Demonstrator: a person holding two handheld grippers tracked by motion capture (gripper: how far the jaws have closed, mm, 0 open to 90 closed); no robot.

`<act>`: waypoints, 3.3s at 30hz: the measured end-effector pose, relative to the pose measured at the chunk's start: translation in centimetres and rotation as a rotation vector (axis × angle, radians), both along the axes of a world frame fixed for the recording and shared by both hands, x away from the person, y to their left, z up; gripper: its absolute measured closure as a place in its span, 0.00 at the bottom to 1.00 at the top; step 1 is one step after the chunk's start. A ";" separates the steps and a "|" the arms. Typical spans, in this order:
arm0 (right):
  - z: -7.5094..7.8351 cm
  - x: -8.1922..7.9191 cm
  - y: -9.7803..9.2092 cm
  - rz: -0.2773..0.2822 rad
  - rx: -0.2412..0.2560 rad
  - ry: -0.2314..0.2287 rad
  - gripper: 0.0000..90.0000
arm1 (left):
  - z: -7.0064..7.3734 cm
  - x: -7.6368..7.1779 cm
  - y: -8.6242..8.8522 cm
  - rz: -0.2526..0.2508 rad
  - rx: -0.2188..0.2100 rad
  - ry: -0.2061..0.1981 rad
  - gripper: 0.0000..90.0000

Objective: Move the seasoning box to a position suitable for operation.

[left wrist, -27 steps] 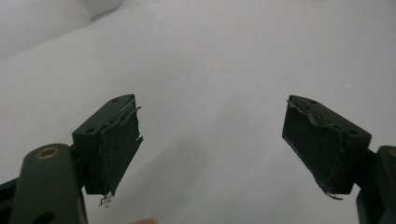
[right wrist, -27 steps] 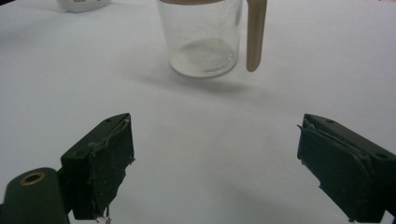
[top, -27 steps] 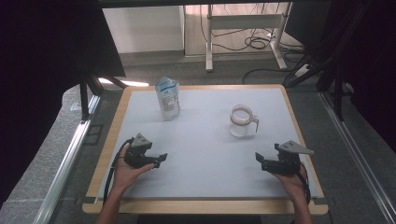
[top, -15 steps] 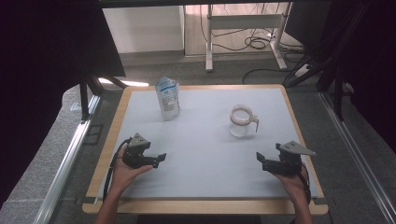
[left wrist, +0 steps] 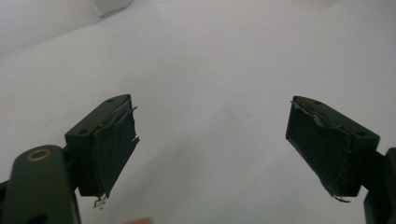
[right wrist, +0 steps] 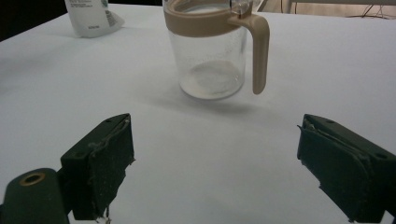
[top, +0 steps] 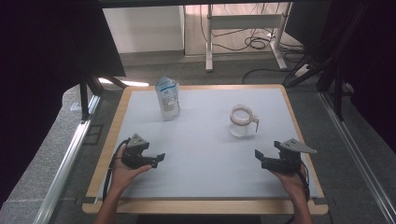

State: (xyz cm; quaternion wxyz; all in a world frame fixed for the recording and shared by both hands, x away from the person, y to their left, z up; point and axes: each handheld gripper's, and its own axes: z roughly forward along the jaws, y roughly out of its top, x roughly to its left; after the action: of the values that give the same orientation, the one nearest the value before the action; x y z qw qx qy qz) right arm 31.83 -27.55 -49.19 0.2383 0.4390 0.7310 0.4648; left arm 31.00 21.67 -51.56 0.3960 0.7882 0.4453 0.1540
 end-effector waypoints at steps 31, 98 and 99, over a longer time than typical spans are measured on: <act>5.5 9.9 4.6 0.080 -0.036 0.032 0.03 | -0.5 0.3 -0.2 -0.037 -0.014 0.041 0.17; 1.1 15.3 7.4 0.220 -0.170 0.092 0.12 | -0.6 0.1 -0.8 -0.063 0.012 0.035 0.16; 1.1 15.3 7.3 0.220 -0.169 0.091 0.12 | -0.6 0.1 -0.8 -0.063 0.012 0.035 0.16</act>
State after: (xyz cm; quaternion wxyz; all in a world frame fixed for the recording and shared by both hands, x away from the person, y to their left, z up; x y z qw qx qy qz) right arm 47.17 -20.22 -48.10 0.1889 0.3552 0.8213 0.4044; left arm 31.07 20.88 -52.16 0.3879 0.8068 0.4262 0.1303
